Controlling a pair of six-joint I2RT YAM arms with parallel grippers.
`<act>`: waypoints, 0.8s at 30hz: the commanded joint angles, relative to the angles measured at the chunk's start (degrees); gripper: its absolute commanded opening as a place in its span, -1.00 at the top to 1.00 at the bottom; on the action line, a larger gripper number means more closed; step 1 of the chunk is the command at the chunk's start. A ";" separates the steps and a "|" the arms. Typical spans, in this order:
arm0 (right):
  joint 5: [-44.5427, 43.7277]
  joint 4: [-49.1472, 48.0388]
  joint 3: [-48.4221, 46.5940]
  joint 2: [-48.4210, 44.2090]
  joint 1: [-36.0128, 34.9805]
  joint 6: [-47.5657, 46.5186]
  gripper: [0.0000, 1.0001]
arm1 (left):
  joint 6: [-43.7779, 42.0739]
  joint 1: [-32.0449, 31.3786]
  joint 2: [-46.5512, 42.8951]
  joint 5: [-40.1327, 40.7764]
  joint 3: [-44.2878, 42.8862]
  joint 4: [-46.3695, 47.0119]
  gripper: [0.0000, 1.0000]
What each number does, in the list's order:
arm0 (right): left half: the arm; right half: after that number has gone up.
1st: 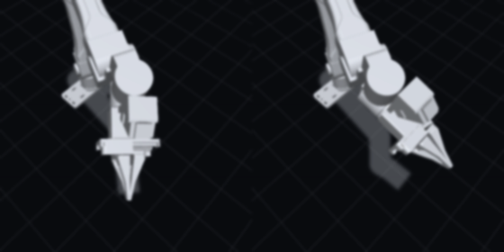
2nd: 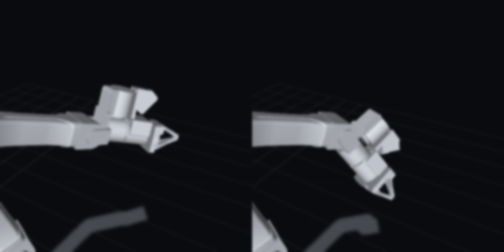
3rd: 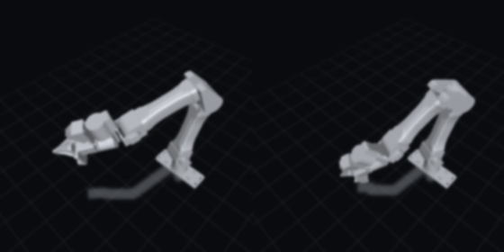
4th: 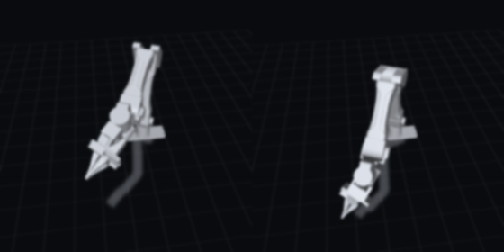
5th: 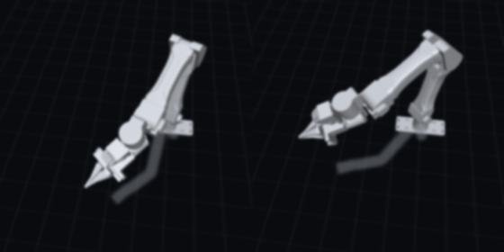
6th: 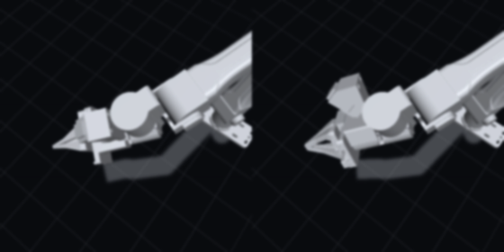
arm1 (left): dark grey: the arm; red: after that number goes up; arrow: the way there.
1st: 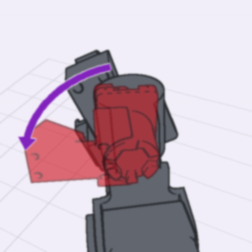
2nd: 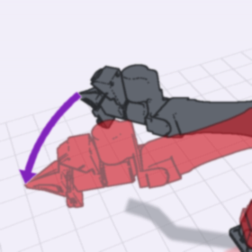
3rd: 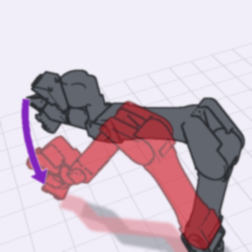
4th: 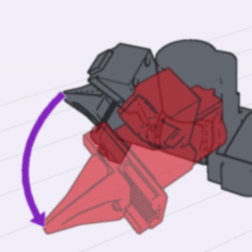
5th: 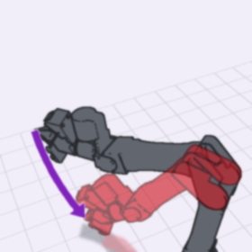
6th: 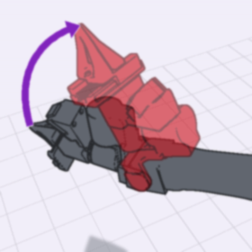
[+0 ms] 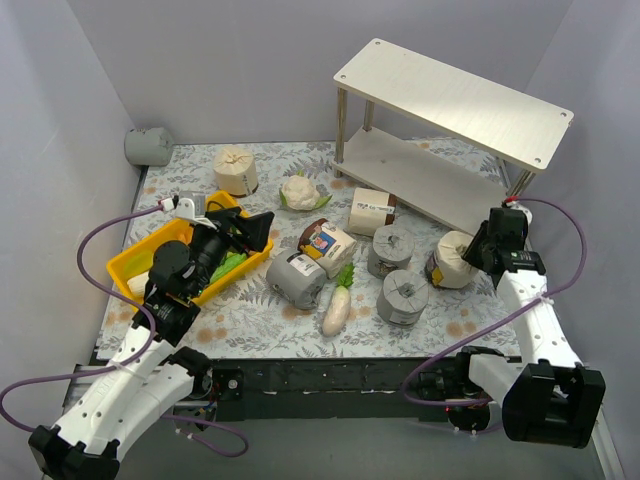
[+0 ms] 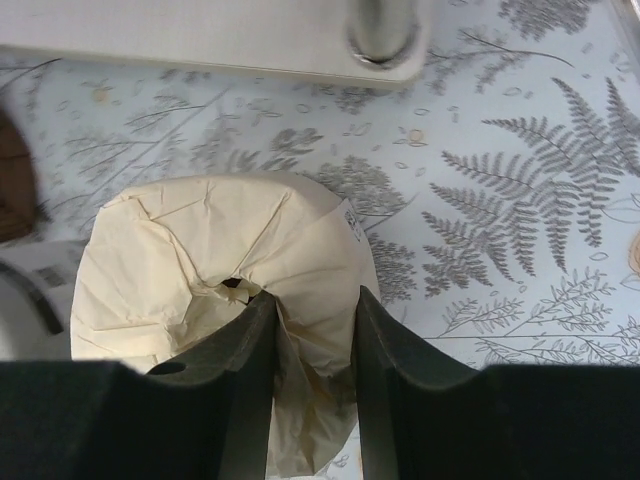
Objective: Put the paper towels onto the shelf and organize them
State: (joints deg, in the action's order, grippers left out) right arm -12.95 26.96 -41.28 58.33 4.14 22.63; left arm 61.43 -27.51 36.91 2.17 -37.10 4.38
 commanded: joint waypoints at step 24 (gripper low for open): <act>-4.36 4.25 -86.08 35.01 -20.58 -10.42 0.36 | -0.70 0.17 -1.31 1.96 -0.43 -0.25 -0.96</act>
State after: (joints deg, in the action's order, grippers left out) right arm -13.87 36.91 -124.05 91.50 -17.65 14.50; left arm 61.36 -27.51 36.14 3.27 -37.10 4.29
